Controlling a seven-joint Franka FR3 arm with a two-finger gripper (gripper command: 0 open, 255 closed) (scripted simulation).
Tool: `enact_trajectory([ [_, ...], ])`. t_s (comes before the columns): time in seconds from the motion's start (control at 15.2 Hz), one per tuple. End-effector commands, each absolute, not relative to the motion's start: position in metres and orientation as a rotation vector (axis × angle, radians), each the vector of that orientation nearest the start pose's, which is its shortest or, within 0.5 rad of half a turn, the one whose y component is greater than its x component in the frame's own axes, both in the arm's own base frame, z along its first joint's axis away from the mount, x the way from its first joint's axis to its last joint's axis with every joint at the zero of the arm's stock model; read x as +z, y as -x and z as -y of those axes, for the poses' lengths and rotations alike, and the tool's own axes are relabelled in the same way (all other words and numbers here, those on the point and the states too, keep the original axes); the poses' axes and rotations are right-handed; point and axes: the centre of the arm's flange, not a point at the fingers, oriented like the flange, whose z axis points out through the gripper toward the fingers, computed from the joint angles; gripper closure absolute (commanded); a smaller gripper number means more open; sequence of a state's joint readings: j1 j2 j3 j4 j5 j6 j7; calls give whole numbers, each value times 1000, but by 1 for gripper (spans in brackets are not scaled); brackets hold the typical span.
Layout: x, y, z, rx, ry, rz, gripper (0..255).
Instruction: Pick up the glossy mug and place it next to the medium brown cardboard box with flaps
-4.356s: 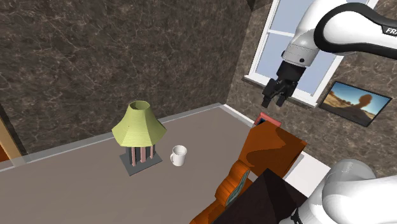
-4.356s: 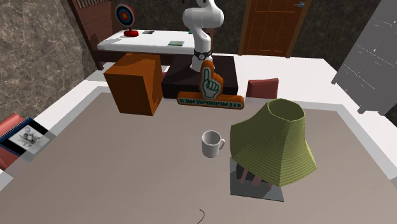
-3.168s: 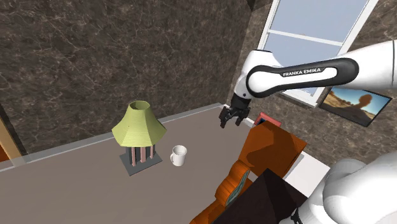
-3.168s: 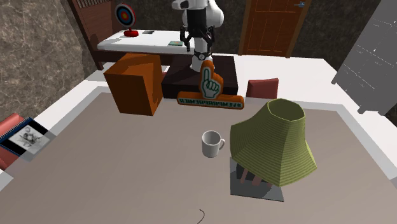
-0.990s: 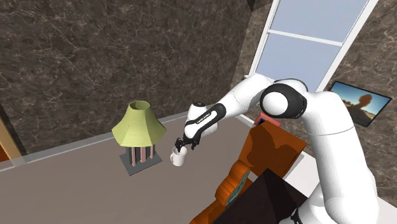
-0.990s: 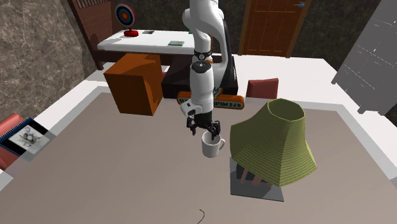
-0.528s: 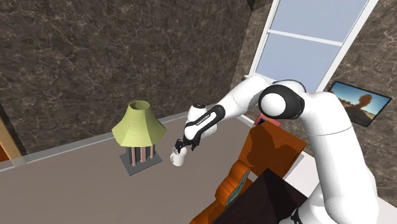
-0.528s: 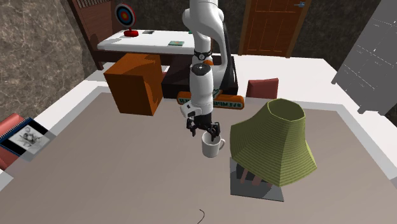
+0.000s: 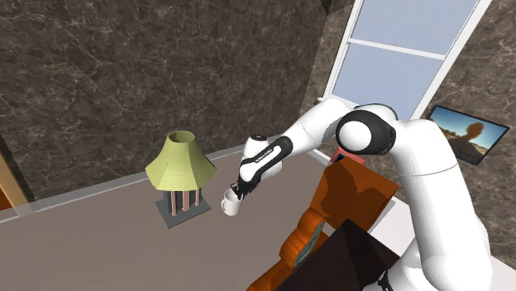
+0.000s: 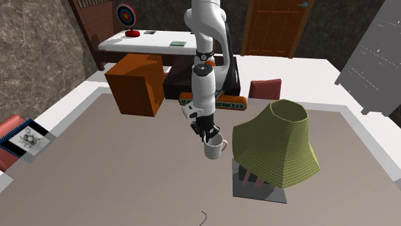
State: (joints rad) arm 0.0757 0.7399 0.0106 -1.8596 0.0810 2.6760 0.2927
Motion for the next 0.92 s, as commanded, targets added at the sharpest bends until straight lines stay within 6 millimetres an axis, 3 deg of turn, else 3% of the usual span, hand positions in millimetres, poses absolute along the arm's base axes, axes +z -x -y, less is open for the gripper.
enact_trajectory([
  [0.0, 124, -637, -52, -102, 3050, -430, 255],
  [0.13, 124, -637, -52, -103, 3050, -430, 255],
  [0.86, 183, -637, -52, -103, 3050, -430, 255],
])
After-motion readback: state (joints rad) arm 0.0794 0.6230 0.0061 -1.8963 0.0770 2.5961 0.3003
